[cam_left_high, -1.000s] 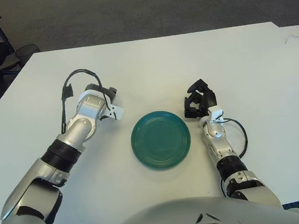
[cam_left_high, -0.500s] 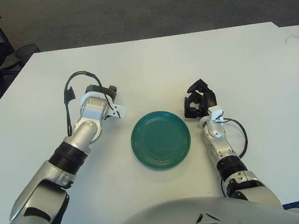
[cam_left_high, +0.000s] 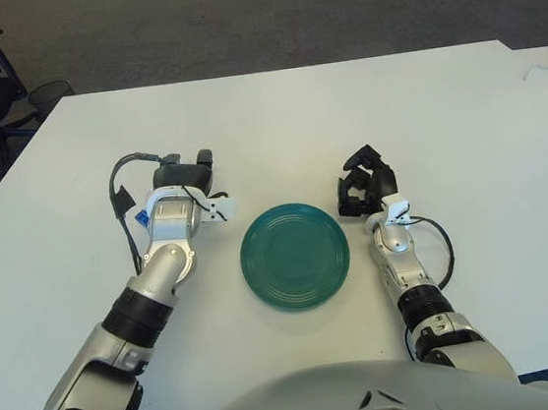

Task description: Put the bottle into the plate.

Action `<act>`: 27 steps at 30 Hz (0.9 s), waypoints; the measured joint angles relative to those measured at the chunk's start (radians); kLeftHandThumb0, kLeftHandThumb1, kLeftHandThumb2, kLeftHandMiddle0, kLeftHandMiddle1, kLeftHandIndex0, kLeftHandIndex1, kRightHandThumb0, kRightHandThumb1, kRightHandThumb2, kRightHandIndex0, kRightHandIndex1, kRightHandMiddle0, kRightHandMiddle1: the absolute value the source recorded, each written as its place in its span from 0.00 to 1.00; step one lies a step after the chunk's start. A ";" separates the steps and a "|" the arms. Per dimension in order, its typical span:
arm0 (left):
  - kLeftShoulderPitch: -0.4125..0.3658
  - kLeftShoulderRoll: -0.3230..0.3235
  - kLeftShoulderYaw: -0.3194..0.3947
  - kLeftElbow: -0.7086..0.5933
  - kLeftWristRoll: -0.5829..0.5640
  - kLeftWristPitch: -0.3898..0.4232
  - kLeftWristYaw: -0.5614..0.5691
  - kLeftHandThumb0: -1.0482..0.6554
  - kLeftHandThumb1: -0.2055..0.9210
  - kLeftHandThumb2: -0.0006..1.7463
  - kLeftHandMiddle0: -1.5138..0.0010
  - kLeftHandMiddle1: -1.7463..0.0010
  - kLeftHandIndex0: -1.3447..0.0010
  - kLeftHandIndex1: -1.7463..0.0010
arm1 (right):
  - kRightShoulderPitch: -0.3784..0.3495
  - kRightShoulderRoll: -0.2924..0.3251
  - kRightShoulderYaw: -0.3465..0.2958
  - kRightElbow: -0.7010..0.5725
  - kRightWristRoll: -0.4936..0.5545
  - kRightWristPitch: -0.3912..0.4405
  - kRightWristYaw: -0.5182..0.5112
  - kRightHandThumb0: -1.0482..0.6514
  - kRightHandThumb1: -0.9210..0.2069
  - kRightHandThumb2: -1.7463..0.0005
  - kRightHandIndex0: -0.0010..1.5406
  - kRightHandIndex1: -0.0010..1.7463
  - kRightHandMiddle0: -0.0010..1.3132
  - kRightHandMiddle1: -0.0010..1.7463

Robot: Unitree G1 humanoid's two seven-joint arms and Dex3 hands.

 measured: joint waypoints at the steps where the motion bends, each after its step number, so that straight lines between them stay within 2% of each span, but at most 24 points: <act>1: 0.005 -0.001 0.006 -0.012 0.000 0.003 0.005 0.00 1.00 0.61 0.90 1.00 1.00 1.00 | 0.000 0.000 0.000 0.000 0.000 0.000 0.001 0.62 0.68 0.14 0.50 0.97 0.38 1.00; 15: 0.067 -0.026 0.063 -0.161 -0.012 0.004 0.052 0.01 1.00 0.56 0.88 0.99 1.00 1.00 | 0.000 -0.002 -0.001 0.000 0.000 0.000 0.018 0.62 0.67 0.15 0.49 0.97 0.37 1.00; 27: 0.091 -0.035 0.087 -0.202 -0.017 -0.015 0.041 0.02 1.00 0.57 0.86 0.98 1.00 1.00 | 0.000 -0.004 -0.001 0.000 0.000 0.000 0.024 0.62 0.69 0.14 0.50 0.96 0.38 1.00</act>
